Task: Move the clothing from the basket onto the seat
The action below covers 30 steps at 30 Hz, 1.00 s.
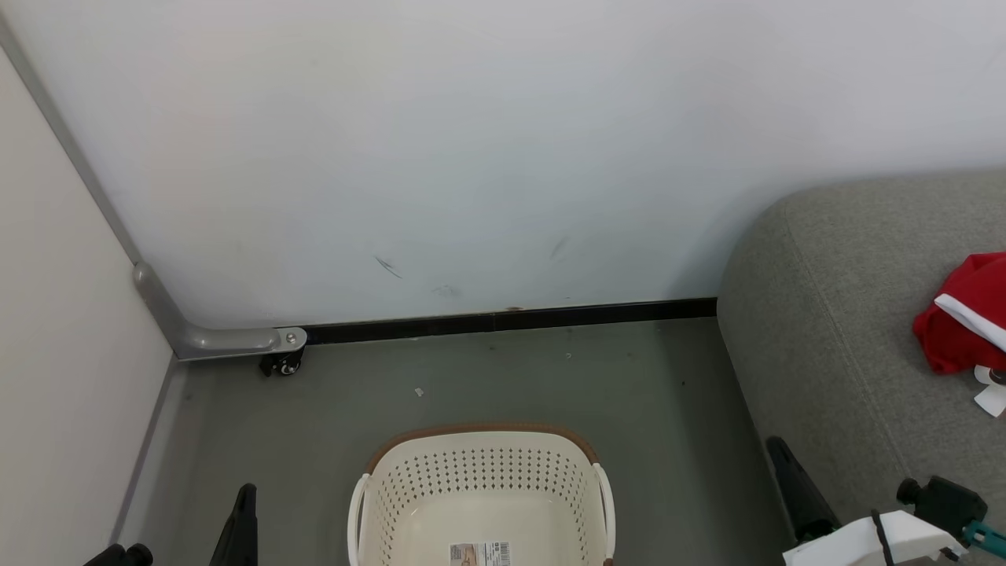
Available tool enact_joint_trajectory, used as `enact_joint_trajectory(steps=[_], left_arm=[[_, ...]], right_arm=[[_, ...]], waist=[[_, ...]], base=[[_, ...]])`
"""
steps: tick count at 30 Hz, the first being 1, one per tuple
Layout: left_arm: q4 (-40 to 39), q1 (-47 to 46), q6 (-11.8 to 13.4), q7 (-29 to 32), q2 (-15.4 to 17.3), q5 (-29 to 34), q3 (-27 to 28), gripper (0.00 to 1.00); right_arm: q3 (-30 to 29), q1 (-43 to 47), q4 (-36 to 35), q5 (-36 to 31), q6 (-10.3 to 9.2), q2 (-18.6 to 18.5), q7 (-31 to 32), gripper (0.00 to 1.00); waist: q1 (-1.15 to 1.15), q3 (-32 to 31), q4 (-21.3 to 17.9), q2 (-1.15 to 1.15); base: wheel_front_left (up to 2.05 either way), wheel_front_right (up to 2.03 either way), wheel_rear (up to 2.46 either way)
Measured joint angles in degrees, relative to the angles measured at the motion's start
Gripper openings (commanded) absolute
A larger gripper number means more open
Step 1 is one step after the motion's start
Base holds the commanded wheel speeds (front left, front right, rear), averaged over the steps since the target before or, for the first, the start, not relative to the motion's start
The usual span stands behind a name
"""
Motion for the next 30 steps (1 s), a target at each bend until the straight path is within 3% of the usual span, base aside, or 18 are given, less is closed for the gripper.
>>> enact_joint_trajectory(steps=[5, 20, 30], left_arm=[[0.19, -0.04, -0.07, 1.01, 0.16, -3.42, 0.38, 0.00], [0.99, -1.85, -1.25, 4.03, 0.38, -13.81, 1.85, 0.00], [1.35, -3.18, -1.80, 6.05, 0.46, -20.72, 2.76, 0.00]], right_arm=[[-0.73, -0.08, 0.16, 4.17, -0.01, -0.18, 0.90, 0.00], [-2.68, -1.41, 1.40, 16.38, -0.04, -0.63, 3.48, 0.00], [-4.07, -2.56, 1.79, 24.37, -0.04, -0.86, 5.03, 0.00]], waist=[[-0.03, 0.10, -0.03, 0.00], [-0.75, 1.14, -0.12, 0.00], [-0.92, 1.84, -0.18, 0.00]], base=[[0.00, 0.00, 0.00], [0.00, 0.00, 0.00], [0.00, 0.00, 0.00]])
